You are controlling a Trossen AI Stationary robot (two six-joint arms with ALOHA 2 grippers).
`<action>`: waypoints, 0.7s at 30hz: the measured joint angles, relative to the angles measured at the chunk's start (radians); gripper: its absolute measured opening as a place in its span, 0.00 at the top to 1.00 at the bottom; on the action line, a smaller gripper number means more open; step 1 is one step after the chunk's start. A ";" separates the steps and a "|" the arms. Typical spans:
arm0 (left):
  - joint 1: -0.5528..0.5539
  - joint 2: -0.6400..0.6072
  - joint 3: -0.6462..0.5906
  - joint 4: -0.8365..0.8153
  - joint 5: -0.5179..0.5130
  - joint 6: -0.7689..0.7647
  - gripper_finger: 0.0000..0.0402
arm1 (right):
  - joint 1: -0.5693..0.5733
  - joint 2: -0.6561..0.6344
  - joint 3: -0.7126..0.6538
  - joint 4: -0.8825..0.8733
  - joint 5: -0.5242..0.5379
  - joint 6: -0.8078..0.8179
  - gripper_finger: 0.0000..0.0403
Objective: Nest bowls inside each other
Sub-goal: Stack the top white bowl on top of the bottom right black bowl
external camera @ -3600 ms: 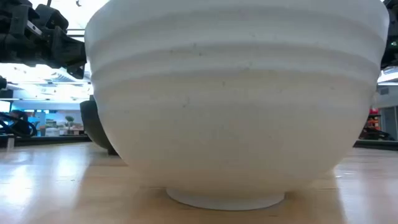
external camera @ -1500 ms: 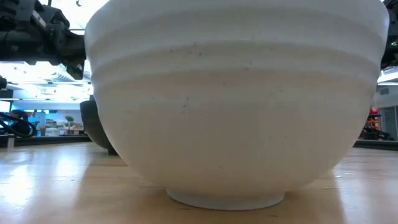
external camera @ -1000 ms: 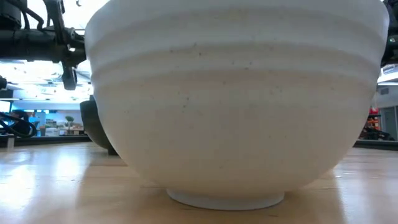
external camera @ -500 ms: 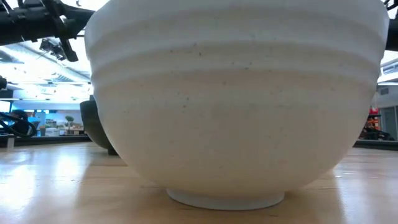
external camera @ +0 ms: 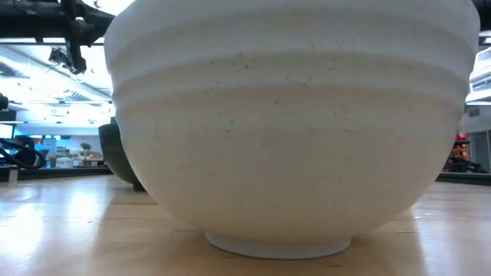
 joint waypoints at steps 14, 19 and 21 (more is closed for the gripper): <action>0.013 0.376 0.444 -0.626 -0.163 -0.062 0.72 | -0.156 0.512 0.508 -0.356 0.080 -0.224 0.73; 0.108 0.513 0.583 -0.919 -0.132 -0.239 0.71 | -0.323 0.722 0.714 -0.619 -0.038 -0.142 0.73; 0.166 0.550 0.627 -1.007 -0.069 -0.276 0.72 | -0.387 0.803 0.788 -0.704 -0.139 -0.147 0.73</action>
